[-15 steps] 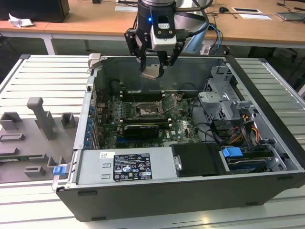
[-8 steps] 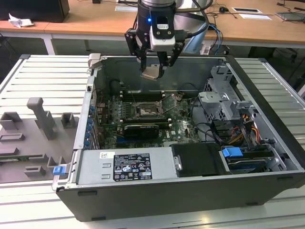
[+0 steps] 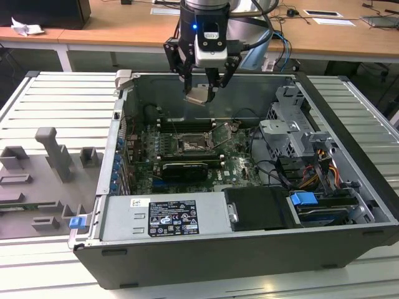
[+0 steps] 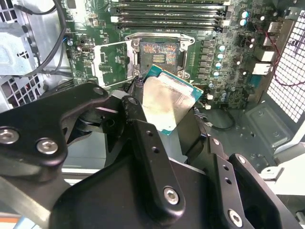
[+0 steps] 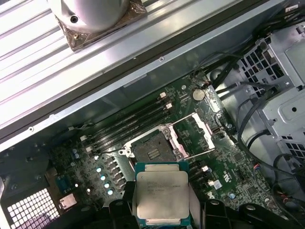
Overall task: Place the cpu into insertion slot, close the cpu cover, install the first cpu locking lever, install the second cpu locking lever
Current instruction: 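Place the cpu into insertion slot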
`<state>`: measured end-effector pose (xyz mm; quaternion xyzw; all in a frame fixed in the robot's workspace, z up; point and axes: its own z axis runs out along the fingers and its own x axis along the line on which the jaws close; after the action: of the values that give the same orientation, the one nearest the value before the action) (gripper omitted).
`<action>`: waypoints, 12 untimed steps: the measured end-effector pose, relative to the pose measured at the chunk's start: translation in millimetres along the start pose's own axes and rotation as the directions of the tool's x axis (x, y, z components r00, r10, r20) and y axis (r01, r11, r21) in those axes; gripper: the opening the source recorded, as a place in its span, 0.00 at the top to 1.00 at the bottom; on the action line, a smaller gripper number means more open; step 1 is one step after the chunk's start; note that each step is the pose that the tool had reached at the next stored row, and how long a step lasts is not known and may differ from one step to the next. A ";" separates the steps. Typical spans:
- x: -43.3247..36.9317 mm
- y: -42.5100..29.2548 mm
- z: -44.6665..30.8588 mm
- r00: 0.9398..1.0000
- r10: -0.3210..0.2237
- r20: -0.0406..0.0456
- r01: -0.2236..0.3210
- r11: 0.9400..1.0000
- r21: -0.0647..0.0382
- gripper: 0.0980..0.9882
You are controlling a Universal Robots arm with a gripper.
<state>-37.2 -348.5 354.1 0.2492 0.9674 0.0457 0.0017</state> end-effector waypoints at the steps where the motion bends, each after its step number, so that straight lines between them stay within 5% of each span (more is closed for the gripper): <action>1: 0.0 0.0 0.1 1.000 0.003 0.000 -0.003 1.000 0.000 0.52; 12: 0.0 -0.1 1.6 0.999 0.047 0.004 -0.047 0.999 -0.001 0.52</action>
<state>-37.2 -348.5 352.5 0.2719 0.9612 0.0457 0.0028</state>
